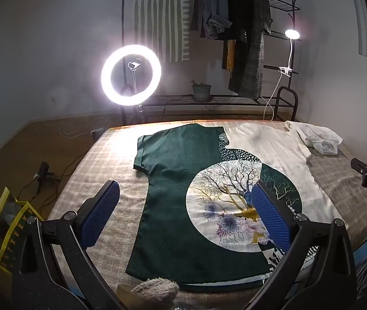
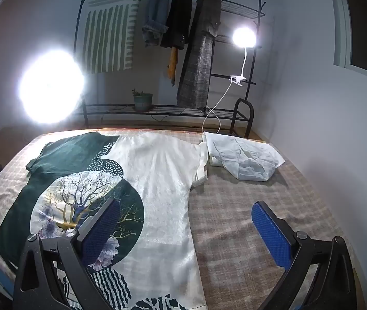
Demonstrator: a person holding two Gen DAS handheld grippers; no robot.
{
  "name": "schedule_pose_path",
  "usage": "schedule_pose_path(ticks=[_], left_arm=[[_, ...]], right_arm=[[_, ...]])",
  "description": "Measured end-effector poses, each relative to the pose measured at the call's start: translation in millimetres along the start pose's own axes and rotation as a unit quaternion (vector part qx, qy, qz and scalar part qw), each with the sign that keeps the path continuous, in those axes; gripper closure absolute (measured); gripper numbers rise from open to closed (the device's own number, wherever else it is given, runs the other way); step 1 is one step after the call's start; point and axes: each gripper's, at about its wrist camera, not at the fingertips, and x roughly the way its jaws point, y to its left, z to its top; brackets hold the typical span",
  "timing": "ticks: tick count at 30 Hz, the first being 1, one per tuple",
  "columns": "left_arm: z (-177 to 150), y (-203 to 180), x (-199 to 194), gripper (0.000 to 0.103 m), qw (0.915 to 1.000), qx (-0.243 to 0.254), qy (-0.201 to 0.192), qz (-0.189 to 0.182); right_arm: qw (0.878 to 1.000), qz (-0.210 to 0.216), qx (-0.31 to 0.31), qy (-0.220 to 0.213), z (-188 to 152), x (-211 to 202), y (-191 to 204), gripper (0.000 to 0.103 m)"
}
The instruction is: Fold small clothes
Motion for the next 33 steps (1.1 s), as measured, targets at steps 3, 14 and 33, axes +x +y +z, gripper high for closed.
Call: schedule_pose_path(ticks=[3, 14, 33], left_arm=[[0.4, 1.7, -0.8, 0.0, 0.9999, 0.002, 0.0, 0.014], [-1.0, 8.3, 4.9, 0.0, 0.9995, -0.008, 0.006, 0.029], [-1.3, 7.7, 6.3, 0.0, 0.9994, -0.006, 0.005, 0.032]], right_arm=[[1.0, -0.002, -0.003, 0.0, 0.2, -0.5, 0.3, 0.0], [1.0, -0.004, 0.004, -0.001, 0.1, -1.6, -1.8, 0.0], [1.0, -0.002, 0.022, -0.009, 5.7, -4.7, -7.8, 0.0]])
